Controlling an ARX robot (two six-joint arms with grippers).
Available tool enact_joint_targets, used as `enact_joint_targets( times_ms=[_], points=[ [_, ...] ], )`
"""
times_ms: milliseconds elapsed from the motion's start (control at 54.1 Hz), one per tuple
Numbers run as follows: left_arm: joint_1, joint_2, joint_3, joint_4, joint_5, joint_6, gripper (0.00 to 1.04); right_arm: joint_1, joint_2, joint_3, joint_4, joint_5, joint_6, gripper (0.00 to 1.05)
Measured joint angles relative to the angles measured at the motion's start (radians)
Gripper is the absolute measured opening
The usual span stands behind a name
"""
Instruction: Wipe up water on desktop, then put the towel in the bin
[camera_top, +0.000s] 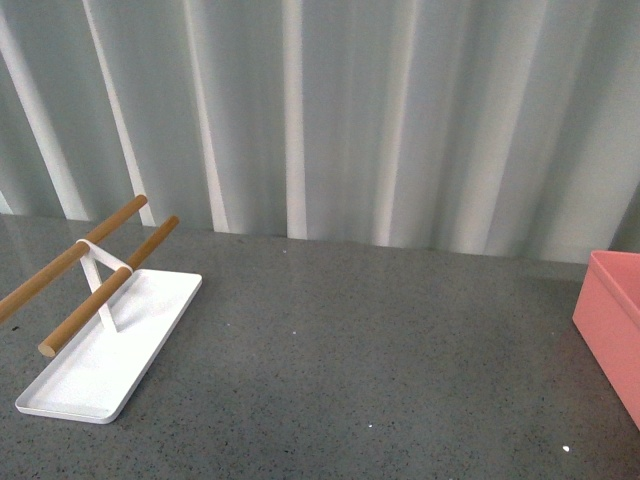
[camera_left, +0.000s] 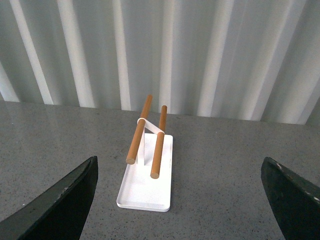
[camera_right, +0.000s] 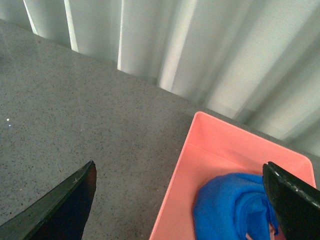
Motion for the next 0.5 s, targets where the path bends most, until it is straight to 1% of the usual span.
enact_joint_targets(
  times_ms=[56,93,111,167,185,222,315,333,389,407,500],
  points=[
    [0.000,0.000,0.000,0.000,0.000,0.000,0.98,-0.017,-0.056,-0.037,0.004,-0.006,0.017,0.97],
    [0.000,0.000,0.000,0.000,0.000,0.000,0.98,-0.015,-0.089,-0.090,0.121,0.049,0.087,0.92],
    [0.000,0.000,0.000,0.000,0.000,0.000,0.98,-0.013,-0.096,-0.103,0.153,0.066,0.104,0.90],
    [0.000,0.000,0.000,0.000,0.000,0.000,0.98,0.004,-0.134,-0.174,0.309,0.140,0.202,0.79],
    [0.000,0.000,0.000,0.000,-0.001,0.000,0.98,0.007,-0.140,-0.182,0.325,0.148,0.217,0.77],
    [0.000,0.000,0.000,0.000,-0.001,0.000,0.98,0.028,-0.172,-0.217,0.368,0.172,0.274,0.68],
    [0.000,0.000,0.000,0.000,0.000,0.000,0.98,0.084,-0.242,-0.284,0.364,0.219,0.335,0.45],
    [0.000,0.000,0.000,0.000,0.000,0.000,0.98,0.088,-0.247,-0.288,0.362,0.222,0.336,0.44],
    [0.000,0.000,0.000,0.000,0.000,0.000,0.98,0.109,-0.277,-0.309,0.351,0.243,0.345,0.33],
    [0.000,0.000,0.000,0.000,0.000,0.000,0.98,0.112,-0.283,-0.312,0.349,0.246,0.346,0.31],
    [0.000,0.000,0.000,0.000,0.000,0.000,0.98,0.143,-0.336,-0.341,0.328,0.274,0.352,0.13]
  ],
)
